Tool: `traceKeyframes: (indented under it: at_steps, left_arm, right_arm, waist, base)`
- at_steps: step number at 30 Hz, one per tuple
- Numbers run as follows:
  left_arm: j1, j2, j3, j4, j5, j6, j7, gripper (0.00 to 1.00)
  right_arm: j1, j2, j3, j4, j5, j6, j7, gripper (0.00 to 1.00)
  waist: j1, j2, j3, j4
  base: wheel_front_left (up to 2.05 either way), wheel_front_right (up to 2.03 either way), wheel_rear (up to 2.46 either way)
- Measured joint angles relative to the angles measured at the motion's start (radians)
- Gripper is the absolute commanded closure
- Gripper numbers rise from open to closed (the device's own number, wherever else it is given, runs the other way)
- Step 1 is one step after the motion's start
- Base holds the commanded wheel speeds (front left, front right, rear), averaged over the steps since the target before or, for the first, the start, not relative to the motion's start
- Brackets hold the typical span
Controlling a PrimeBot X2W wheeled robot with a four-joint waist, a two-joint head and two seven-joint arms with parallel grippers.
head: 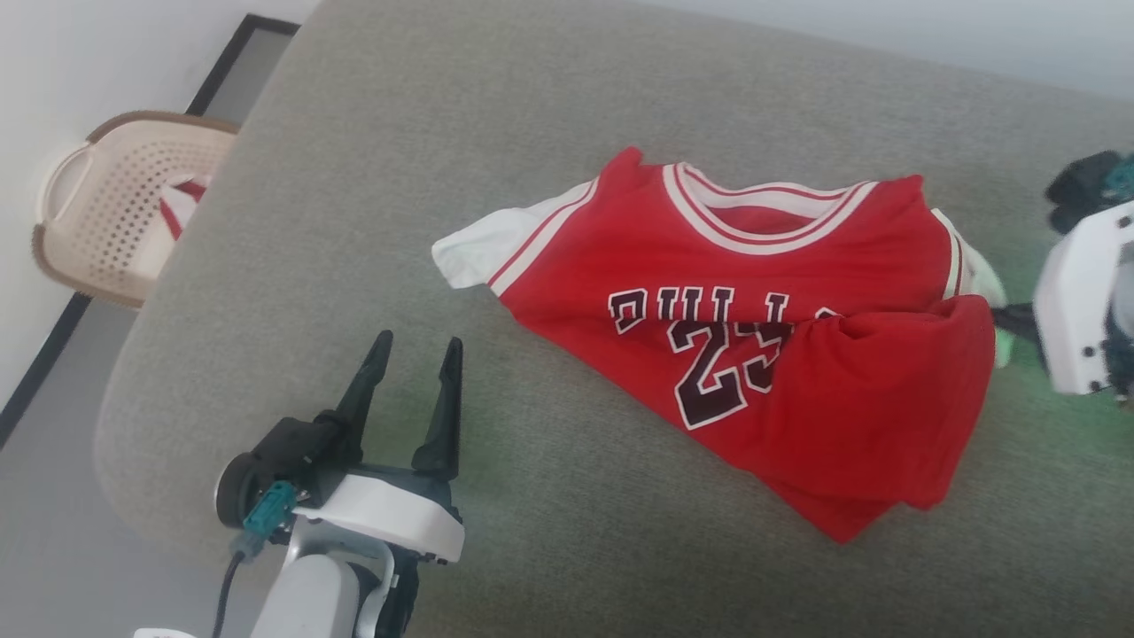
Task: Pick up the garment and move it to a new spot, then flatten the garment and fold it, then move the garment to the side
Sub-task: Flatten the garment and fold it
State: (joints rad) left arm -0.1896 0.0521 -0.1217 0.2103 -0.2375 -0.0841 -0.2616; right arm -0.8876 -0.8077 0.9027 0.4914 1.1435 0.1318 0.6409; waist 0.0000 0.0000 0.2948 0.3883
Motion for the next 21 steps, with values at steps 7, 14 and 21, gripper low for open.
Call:
traceKeyframes:
  at_steps: [7, 14, 21]
  left_arm:
    - [0.0, 0.0, 0.028, -0.006, 0.016, -0.007, 0.0, 0.0]
    - [0.003, 0.0, 0.039, -0.02, 0.028, -0.01, 0.0, 0.0]
    - [0.007, 0.0, 0.055, -0.026, 0.055, -0.019, 0.0, 0.0]
  right_arm:
    - [0.038, -0.096, -0.037, -0.025, -0.003, 0.0, -0.102, 1.0]
    - [0.149, -0.176, -0.095, -0.033, 0.041, 0.0, -0.195, 1.0]
    - [0.254, -0.216, -0.139, 0.015, 0.058, 0.0, -0.277, 1.0]
  waist:
    - [0.0, 0.0, -0.021, -0.052]
    - [0.0, 0.0, -0.031, -0.095]
    - [0.0, 0.0, -0.037, -0.125]
  base:
    - [0.0, 0.0, 0.0]
    - [0.0, 0.0, 0.0]
    - [0.0, 0.0, 0.0]
